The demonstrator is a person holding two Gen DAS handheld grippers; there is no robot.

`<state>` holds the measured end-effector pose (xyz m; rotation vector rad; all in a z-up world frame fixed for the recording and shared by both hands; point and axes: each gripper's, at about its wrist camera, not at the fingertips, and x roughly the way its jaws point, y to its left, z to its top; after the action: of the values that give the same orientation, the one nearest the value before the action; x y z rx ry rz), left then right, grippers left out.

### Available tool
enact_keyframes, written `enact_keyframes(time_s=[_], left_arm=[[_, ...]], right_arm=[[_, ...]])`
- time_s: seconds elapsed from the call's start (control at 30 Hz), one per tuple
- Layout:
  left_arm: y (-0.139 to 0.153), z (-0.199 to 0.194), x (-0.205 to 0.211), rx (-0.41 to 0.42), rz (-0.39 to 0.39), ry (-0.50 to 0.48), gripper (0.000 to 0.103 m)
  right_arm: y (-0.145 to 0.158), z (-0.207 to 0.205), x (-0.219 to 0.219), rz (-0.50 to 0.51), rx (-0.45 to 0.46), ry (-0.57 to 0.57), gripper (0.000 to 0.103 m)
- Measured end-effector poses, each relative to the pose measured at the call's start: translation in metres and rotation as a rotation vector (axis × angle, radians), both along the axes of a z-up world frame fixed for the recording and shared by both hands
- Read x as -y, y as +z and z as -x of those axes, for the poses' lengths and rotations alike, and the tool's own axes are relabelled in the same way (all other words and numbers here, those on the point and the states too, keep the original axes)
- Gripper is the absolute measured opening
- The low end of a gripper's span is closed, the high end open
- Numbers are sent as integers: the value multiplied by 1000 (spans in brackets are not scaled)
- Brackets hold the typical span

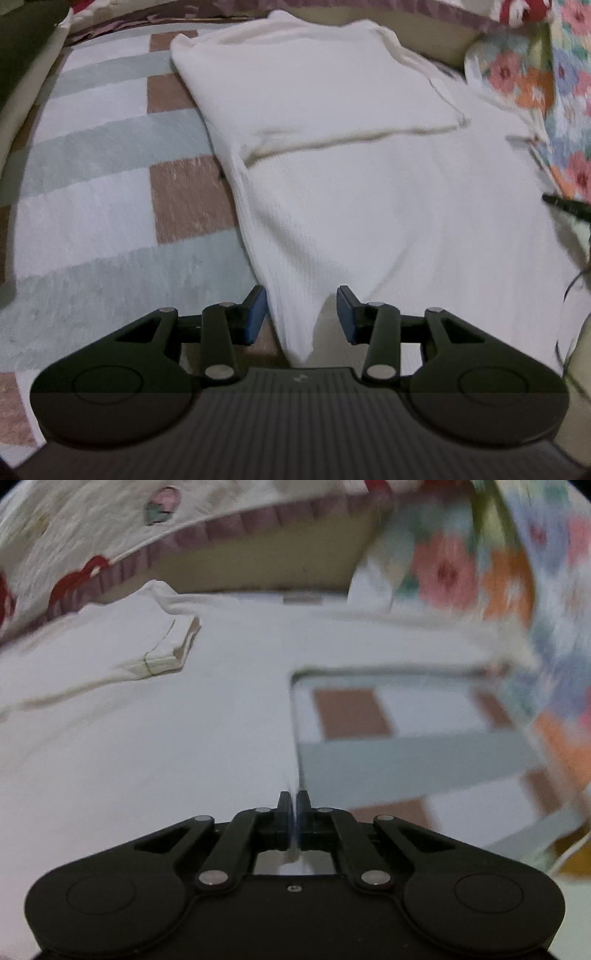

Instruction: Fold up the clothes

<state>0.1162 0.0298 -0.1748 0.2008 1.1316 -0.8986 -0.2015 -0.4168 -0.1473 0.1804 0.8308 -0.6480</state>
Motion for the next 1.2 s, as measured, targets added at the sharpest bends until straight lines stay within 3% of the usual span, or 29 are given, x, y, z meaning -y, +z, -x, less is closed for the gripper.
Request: enact_keyframes(time_s=[0.13,0.23,0.33,0.43,0.5,0.6,0.83,0.87,0.9,0.93,0.97,1.07,1.2], left_arm=[[5,12,0,5,-22,-68,41],[16,27,8,63,-18,-160,41],[33,45,19,78,65,-278,42],[41,59,33,6,168,-363,44],[40,68,51,-51,207,-402,45],[31,79,77,-84,203,-447,45],[24,109,101,4,121,-604,45],[23,109,101,-24,133,-600,45],[21,109,101,-53,145,-596,46],[20,108,100,-82,157,-591,46],[19,108,101,-99,163,-586,46],[20,112,105,-114,163,-603,46],[14,119,104,-185,149,-661,49]], right_arm=[[-11,-8,9,-36,-34,-17,1],[-13,-18,10,-41,-68,-43,4],[-6,-18,3,-12,-92,-79,13],[10,-9,-7,-62,-24,-66,27],[20,-1,-18,-133,47,-26,49],[24,12,-31,-187,17,-40,51],[28,93,-46,-202,-19,-204,62],[23,100,-45,-238,-3,-212,61],[20,104,-45,-277,18,-197,40],[17,107,-47,-316,40,-177,9],[21,106,-52,-281,30,-151,3],[35,104,-66,-130,-21,-100,2],[35,117,-55,-130,-74,-119,1]])
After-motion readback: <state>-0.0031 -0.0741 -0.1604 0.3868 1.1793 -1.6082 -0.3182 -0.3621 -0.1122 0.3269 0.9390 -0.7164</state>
